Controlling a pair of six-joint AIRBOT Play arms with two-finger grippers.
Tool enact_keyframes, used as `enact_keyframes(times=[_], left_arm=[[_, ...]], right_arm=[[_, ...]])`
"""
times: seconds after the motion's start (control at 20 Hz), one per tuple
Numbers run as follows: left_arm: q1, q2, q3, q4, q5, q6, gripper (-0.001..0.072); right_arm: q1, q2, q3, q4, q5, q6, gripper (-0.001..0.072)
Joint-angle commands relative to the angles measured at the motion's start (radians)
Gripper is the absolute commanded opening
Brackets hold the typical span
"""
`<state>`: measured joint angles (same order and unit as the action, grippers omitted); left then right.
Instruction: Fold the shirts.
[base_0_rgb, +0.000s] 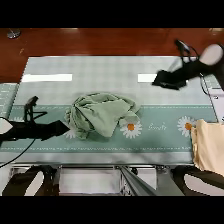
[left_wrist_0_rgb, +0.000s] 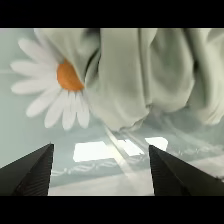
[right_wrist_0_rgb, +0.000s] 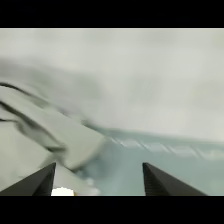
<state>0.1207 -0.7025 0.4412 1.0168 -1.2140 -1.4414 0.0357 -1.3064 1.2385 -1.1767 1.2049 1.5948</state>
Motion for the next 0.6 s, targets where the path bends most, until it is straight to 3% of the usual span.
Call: enact_keyframes(times=[0.0, 0.15, 0.3, 0.35, 0.4, 0.55], left_arm=[[-0.022, -0.089, -0.130, -0.204, 0.066, 0.085, 0.0702], [-0.164, -0.206, -0.144, -0.326, 0.259, 0.122, 0.0701], [-0.298, -0.314, -0.082, -0.345, 0.404, 0.121, 0.0667], [-0.308, -0.341, -0.047, -0.344, 0.397, 0.130, 0.0304], [-0.308, -0.351, -0.016, -0.345, 0.393, 0.174, 0.0036], [-0.299, -0.351, 0.063, -0.343, 0.383, 0.192, 0.0024]], right_arm=[[-0.204, 0.238, -0.461, 0.173, -0.170, -0.051, 0.0615], [-0.156, 0.293, -0.690, 0.332, -0.262, -0.120, 0.0615], [-0.031, 0.280, -0.729, 0.340, -0.309, -0.119, 0.0614], [0.006, 0.270, -0.729, 0.340, -0.325, -0.118, 0.0614], [0.038, 0.252, -0.729, 0.344, -0.341, -0.110, 0.0614], [0.112, 0.164, -0.693, 0.387, -0.377, -0.109, 0.0614]])
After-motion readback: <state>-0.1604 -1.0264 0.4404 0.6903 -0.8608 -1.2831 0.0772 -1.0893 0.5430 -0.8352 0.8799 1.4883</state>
